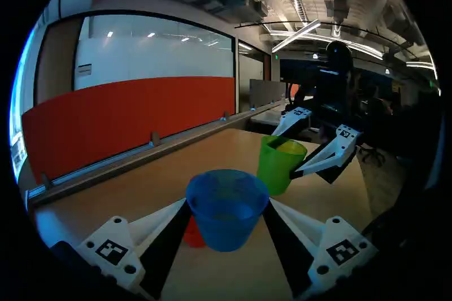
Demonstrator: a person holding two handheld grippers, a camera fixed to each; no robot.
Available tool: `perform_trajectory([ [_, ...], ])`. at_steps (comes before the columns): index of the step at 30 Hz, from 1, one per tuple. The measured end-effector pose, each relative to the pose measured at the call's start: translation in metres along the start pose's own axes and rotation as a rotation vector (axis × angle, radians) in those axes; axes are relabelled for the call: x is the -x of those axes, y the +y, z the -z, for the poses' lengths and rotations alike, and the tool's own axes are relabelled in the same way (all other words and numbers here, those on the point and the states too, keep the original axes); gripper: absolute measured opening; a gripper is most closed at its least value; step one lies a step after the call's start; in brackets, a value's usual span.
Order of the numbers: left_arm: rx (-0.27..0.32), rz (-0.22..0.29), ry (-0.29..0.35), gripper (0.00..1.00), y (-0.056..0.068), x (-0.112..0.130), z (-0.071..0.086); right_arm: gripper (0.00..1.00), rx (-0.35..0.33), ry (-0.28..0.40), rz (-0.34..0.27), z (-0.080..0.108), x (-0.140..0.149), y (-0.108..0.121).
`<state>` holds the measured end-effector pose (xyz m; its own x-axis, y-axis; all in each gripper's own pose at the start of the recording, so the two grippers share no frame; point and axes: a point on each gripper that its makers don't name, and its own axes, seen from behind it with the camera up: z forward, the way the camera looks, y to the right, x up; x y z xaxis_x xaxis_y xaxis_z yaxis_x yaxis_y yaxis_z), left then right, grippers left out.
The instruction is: Pour water
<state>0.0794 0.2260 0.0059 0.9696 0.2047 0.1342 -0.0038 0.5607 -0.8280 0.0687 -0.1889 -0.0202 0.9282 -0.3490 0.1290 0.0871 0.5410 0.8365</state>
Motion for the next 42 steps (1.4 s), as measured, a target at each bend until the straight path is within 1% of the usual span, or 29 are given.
perform_trajectory([
  [3,-0.008,0.012,0.023,0.86,0.001,-0.007,0.002,0.9,0.003,0.02,0.0,0.001,-0.006,-0.001],
  [9,-0.01,0.007,0.043,0.86,0.005,-0.013,0.007,0.9,0.01,0.063,-0.002,0.002,-0.019,-0.003],
  [15,-0.022,0.005,0.054,0.86,0.004,-0.021,0.012,0.91,0.019,0.107,-0.003,0.003,-0.031,-0.005],
  [21,-0.027,0.019,0.082,0.86,0.004,-0.032,0.018,0.91,0.028,0.145,-0.013,0.004,-0.038,-0.006],
  [27,-0.035,0.017,0.102,0.86,0.002,-0.039,0.021,0.91,0.035,0.178,-0.017,0.005,-0.046,-0.005],
  [33,-0.046,-0.002,0.117,0.86,-0.001,-0.045,0.022,0.91,0.036,0.19,-0.008,0.003,-0.048,-0.006],
  [39,-0.055,-0.044,0.145,0.86,-0.002,-0.057,0.024,0.9,0.018,0.2,0.002,0.0,-0.05,-0.014],
  [42,-0.064,-0.065,0.152,0.86,-0.003,-0.062,0.024,0.9,0.014,0.214,-0.008,-0.002,-0.054,-0.017],
])
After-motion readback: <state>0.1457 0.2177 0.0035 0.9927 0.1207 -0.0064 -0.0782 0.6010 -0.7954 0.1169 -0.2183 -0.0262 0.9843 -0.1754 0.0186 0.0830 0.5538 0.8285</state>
